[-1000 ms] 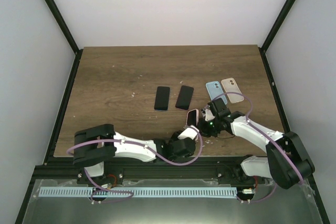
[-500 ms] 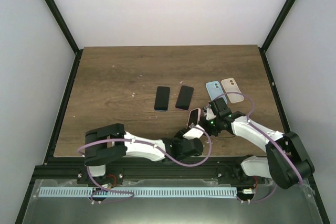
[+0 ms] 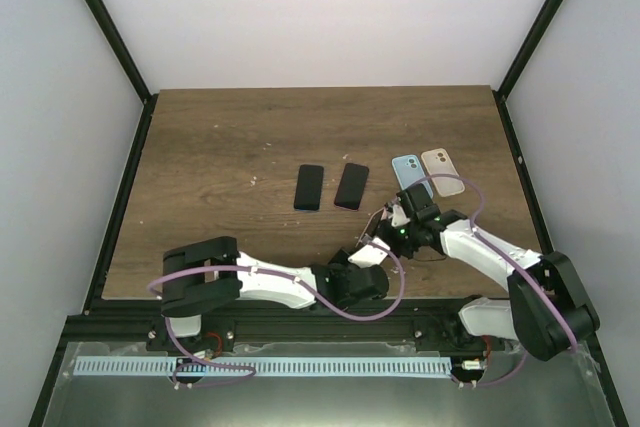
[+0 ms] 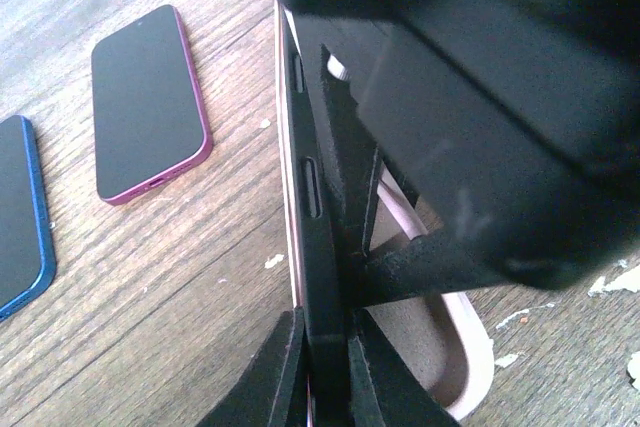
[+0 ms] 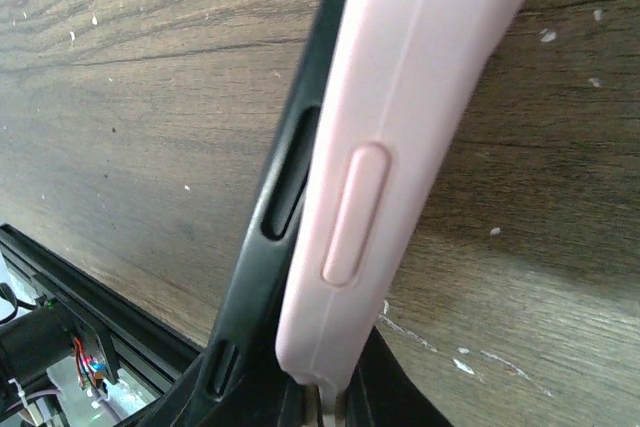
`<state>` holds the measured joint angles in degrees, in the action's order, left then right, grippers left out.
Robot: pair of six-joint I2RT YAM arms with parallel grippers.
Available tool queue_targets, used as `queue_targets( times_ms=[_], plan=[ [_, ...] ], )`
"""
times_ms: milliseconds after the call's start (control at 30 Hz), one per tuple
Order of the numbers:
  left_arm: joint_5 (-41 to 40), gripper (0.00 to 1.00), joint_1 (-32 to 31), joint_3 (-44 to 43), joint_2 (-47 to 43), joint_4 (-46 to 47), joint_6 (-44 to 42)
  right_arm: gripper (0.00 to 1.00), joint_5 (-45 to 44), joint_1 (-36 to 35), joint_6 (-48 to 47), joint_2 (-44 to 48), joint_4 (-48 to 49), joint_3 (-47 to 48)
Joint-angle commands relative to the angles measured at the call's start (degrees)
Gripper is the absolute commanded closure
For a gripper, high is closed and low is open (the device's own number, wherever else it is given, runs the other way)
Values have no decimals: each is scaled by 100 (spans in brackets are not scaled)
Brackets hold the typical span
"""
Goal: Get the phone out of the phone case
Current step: Remove the phone case from the phone.
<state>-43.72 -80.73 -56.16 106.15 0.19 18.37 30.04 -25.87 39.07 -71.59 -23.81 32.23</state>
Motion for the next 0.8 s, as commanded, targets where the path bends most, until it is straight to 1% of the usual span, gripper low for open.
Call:
queue_targets(
  times_ms=[0, 167, 300, 500, 667, 767],
  plan=[
    [-246, 100, -131, -162, -287, -471, -79, 99, -537, -59, -242, 119, -461, 400],
    [-55, 100, -206, -202, -675, -702, 328, 99, -1292, -59, -439, 198, -530, 435],
    [47, 100, -206, -95, -1028, -766, 649, 99, -1425, -61, -615, 309, -527, 395],
    [80, 100, -206, 25, -1430, -862, 914, 99, -1731, -60, -695, 467, -566, 493],
    [25, 100, -198, 96, -1577, -950, 1018, 99, -1789, -46, -613, 593, -578, 484],
    [-205, 100, -190, 103, -1632, -1158, 1003, 99, -1811, 57, -711, 630, -620, 628]
  ],
)
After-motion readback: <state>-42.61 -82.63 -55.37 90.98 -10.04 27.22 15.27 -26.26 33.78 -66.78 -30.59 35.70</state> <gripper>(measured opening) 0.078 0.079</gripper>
